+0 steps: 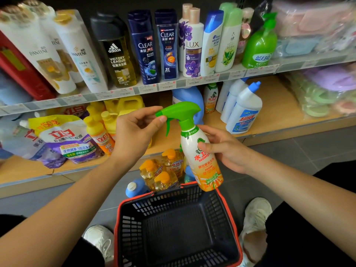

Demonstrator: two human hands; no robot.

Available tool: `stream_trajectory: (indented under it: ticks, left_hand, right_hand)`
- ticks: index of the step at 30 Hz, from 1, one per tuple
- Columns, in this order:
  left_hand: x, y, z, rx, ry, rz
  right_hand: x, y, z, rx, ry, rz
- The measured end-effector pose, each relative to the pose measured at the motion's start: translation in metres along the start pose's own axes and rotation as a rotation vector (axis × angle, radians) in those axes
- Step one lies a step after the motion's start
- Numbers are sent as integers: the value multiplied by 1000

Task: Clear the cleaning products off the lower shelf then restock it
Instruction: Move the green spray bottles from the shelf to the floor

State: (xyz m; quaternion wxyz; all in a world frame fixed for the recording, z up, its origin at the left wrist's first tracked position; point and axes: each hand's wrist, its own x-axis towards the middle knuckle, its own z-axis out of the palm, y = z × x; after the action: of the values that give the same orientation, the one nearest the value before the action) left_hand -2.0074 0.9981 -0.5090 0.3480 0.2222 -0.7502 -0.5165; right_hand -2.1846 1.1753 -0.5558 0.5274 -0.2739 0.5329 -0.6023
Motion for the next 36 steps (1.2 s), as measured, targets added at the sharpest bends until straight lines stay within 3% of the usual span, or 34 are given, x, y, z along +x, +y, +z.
stream_trajectory:
  ticks: [4, 8, 17, 21, 29, 36]
  left_hand:
    - [-3, 0, 7, -183, -37, -195]
    - [-16, -4, 25, -194, -163, -342]
    - [-21, -2, 41, -539, -175, -404]
    - [-20, 2, 42, -536, -186, -392]
    - [-22, 1, 49, -417, 50, -382]
    - [-20, 0, 43, -438, -90, -299]
  right_hand:
    - [-1, 2, 4, 26, 21, -4]
    - [-3, 3, 11, -15, 41, -30]
    - [-8, 9, 23, 4, -32, 22]
    - [-10, 7, 23, -27, -63, 43]
    - [-13, 12, 41, -207, 53, -162]
    - [-13, 8, 35, -142, 11, -96]
